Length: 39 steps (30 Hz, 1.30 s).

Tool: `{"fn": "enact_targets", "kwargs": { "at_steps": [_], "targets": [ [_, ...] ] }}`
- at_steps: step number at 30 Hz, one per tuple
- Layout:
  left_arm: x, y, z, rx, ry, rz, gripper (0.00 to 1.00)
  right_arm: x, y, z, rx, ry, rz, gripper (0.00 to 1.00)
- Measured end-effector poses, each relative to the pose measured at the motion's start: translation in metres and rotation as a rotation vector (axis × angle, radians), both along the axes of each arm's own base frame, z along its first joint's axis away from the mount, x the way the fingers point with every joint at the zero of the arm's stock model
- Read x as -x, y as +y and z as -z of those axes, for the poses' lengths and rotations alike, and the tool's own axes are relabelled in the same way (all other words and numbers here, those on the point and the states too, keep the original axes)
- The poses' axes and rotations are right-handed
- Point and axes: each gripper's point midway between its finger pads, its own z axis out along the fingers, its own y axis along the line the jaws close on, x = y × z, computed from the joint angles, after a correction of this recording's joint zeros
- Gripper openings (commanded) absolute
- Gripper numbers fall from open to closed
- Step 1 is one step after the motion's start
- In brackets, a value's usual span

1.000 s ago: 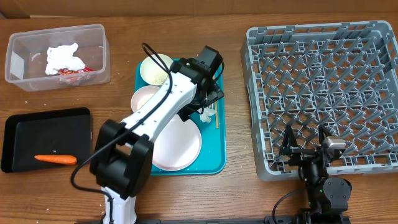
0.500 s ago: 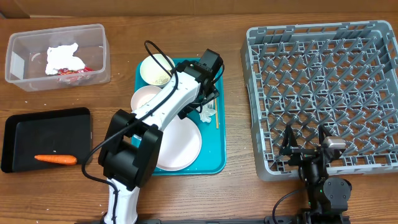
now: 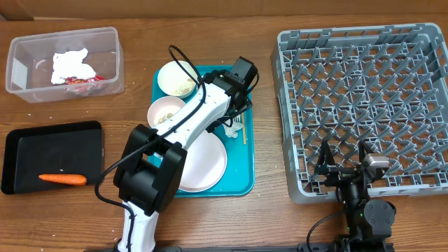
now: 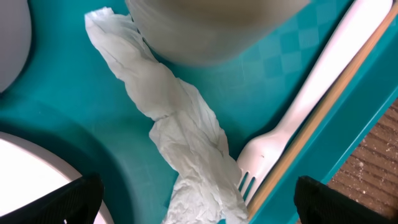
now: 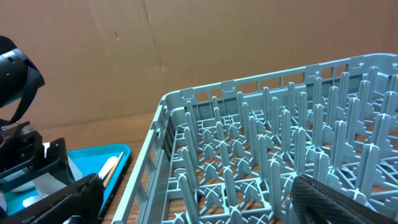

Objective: Sort waste into correct bins and load items into the dishwasher rack
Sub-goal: 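Reach the left gripper to the twisted napkin beside the fork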

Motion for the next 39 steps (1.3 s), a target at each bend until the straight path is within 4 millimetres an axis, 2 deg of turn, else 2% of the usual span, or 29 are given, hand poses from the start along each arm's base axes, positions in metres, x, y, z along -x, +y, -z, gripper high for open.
{"fn": "enact_targets", "kwargs": {
  "at_steps": [5,14,21,22,28,39],
  "targets": [
    [-0.003,0.003,0.0,-0.017,-0.018,-0.005,1.0,0.0,0.0,0.0,0.0,-0.001,0.0,1.0],
    [0.002,0.007,0.017,-0.026,-0.013,-0.006,1.0,0.0,0.0,0.0,-0.001,0.0,0.0,1.0],
    [0.002,0.007,0.02,-0.022,-0.018,-0.005,1.0,0.0,0.0,0.0,0.0,-0.001,0.0,1.0],
    [0.001,0.006,0.021,-0.02,-0.02,-0.005,0.97,0.0,0.0,0.0,0.0,0.0,0.0,1.0],
    [0.003,0.004,0.025,-0.016,-0.02,-0.001,0.67,0.0,0.0,0.0,0.0,0.0,0.0,1.0],
    [0.007,0.006,0.026,-0.028,-0.006,0.012,0.32,0.0,0.0,0.0,0.0,-0.001,0.0,1.0]
  ]
}}
